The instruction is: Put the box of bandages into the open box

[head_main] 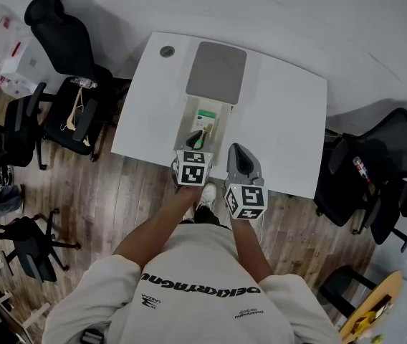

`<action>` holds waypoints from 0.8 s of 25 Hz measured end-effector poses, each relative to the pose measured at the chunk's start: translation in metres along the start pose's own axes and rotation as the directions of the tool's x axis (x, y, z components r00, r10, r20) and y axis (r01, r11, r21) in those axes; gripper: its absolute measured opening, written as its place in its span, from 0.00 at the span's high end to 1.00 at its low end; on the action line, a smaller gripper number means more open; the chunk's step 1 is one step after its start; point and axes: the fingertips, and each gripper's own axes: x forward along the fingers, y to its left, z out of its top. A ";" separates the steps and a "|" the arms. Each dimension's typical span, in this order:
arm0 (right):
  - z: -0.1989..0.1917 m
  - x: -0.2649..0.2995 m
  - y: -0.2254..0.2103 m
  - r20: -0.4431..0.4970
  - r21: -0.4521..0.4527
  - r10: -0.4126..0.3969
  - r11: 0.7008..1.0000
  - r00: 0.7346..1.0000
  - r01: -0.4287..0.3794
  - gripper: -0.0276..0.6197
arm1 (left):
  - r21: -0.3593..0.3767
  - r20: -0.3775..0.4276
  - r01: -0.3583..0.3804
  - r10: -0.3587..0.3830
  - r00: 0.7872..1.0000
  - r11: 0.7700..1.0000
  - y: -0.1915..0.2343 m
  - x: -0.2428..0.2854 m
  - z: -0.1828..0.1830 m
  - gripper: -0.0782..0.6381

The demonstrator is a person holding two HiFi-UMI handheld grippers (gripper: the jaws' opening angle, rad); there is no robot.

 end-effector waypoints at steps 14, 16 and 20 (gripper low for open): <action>-0.001 -0.016 0.013 0.015 -0.029 0.007 1.000 1.000 -0.007 0.96 | 0.059 0.143 0.038 -0.046 0.989 0.998 -0.016 -0.040 0.023 0.89; 0.001 -0.018 0.015 0.020 -0.035 0.009 0.999 1.000 -0.008 0.96 | 0.057 0.159 0.046 -0.055 0.986 0.997 -0.017 -0.046 0.026 0.89; 0.003 -0.022 0.014 0.030 -0.034 0.007 0.999 1.000 -0.006 0.96 | 0.053 0.204 0.073 -0.082 0.976 0.996 -0.021 -0.054 0.031 0.89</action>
